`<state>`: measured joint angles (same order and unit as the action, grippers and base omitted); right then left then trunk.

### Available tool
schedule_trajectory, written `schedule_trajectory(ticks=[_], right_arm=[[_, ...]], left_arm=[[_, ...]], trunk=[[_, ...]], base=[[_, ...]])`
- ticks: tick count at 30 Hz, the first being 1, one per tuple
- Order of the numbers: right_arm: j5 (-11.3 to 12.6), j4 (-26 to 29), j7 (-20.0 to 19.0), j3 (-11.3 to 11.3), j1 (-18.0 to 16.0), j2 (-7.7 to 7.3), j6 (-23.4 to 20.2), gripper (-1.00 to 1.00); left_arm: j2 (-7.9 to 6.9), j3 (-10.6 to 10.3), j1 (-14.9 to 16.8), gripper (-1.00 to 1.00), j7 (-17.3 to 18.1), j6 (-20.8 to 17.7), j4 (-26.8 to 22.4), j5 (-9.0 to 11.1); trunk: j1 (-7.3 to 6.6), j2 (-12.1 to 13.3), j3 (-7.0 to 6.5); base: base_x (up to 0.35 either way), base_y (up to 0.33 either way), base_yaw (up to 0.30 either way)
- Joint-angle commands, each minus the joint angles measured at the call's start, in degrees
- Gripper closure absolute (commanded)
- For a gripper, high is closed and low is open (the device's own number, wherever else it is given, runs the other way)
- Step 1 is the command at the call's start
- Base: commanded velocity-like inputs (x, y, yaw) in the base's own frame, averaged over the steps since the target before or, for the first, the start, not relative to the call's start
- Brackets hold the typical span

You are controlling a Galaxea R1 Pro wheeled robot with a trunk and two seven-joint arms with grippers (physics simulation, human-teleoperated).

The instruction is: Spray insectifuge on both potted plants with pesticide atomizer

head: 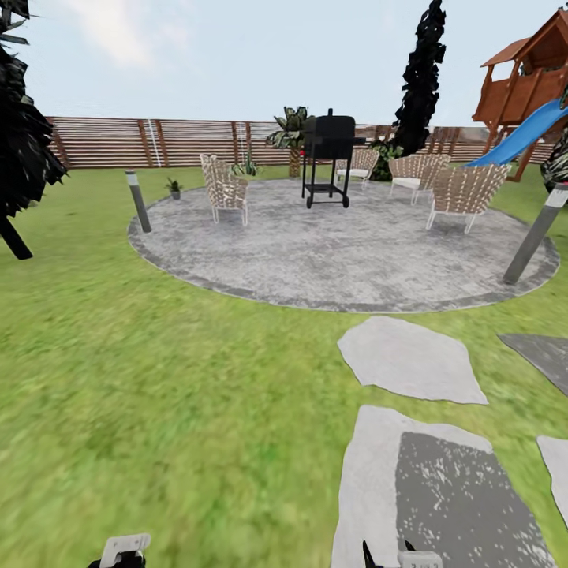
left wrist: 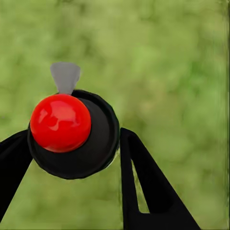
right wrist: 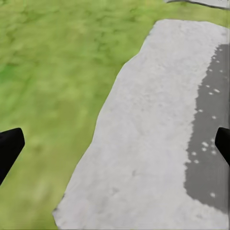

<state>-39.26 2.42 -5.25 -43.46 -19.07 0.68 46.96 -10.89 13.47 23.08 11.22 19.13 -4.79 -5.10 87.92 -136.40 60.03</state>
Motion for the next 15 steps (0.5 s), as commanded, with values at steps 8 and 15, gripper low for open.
schedule_trajectory(ticks=[8,15], right_arm=[[0.1,0.1,-0.5,-0.5,0.0,0.02,0.1,-1.0],[0.1,0.0,-0.5,-0.5,0.0,0.02,0.1,-1.0]], left_arm=[[-0.01,0.5,0.0,1.0,0.2,0.2,0.0,-0.5],[-0.01,0.5,0.0,1.0,0.2,0.2,0.0,-0.5]], trunk=[[0.02,0.0,0.05],[0.02,0.0,0.05]], base=[[0.301,-0.198,0.0],[0.3,-0.198,0.0]])
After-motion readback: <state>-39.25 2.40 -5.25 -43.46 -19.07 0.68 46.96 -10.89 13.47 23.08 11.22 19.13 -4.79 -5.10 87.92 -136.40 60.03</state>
